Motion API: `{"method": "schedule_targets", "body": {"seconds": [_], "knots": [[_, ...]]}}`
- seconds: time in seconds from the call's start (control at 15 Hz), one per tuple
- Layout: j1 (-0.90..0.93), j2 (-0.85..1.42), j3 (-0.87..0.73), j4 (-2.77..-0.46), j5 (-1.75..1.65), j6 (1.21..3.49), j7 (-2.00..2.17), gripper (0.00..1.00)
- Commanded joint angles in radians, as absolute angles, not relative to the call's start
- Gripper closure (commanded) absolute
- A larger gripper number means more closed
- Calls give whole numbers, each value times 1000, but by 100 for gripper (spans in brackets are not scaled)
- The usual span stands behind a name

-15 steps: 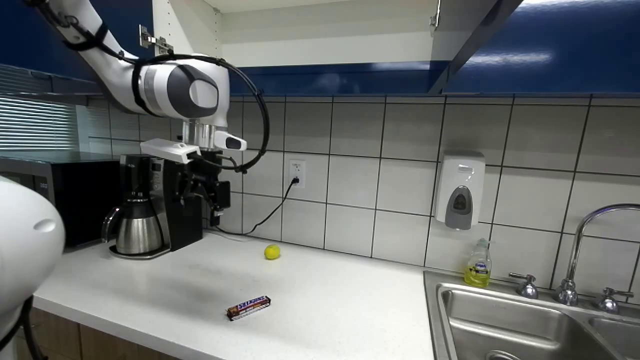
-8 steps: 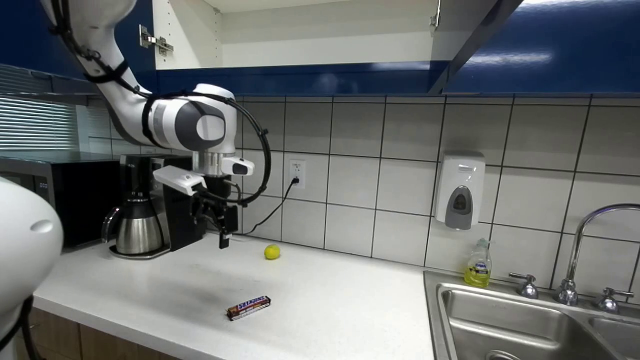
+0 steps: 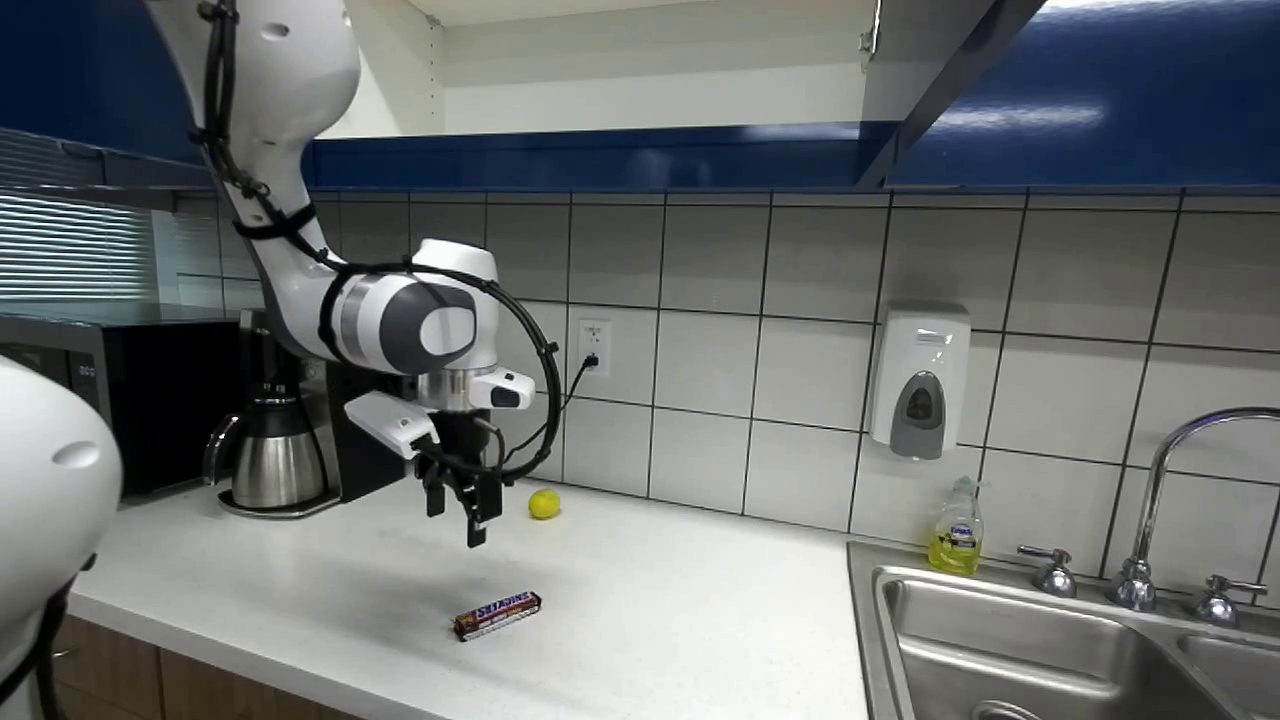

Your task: Put the candy bar into the cupboard

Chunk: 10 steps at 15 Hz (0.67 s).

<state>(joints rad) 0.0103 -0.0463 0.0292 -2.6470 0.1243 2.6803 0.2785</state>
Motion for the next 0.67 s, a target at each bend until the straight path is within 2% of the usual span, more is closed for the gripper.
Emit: {"method": "schedule_targets", "body": {"seconds": [0.0,0.6], "knots": [[4,62,16,-2599,142,2736,287,0],[11,261,-27,-2497,160,2802,300,0]]}}
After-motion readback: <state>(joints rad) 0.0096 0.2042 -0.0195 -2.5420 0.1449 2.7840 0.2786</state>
